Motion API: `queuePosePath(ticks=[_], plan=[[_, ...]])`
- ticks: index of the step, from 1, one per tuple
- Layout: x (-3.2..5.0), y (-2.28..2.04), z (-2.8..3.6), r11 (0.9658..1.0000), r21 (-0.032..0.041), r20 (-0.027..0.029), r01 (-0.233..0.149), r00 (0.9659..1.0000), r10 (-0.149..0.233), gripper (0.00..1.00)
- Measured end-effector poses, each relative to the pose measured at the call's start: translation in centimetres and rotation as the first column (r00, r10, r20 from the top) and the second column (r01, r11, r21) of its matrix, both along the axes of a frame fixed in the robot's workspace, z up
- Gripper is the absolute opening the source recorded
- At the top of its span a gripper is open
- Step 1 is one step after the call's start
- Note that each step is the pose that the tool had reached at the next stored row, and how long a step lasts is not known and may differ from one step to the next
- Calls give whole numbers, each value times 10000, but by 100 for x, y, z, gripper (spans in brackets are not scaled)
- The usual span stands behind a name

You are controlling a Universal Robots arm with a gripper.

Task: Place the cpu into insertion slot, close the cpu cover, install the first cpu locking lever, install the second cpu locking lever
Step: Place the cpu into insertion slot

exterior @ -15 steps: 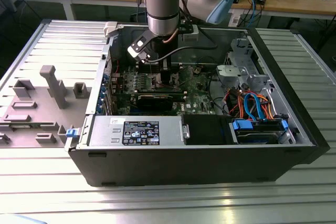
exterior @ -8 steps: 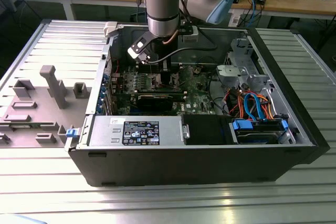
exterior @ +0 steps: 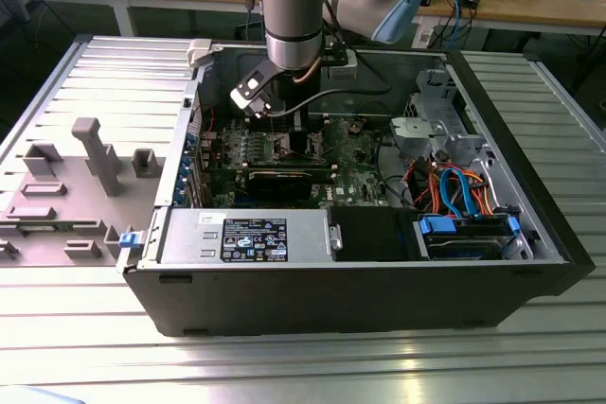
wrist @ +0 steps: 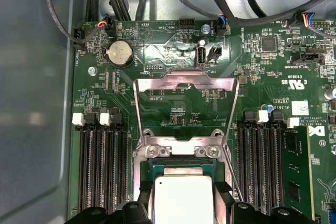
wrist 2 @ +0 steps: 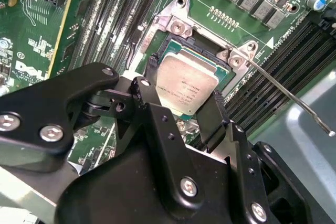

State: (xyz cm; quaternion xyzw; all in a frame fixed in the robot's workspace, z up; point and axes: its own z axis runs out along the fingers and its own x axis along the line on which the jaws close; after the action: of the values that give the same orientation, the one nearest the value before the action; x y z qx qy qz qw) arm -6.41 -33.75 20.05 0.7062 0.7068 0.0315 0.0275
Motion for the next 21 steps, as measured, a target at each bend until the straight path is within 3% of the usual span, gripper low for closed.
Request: queuePosePath(ticks=[21], plan=[[9,0,-42,9999,4,-3,162,9999,-162,54]])
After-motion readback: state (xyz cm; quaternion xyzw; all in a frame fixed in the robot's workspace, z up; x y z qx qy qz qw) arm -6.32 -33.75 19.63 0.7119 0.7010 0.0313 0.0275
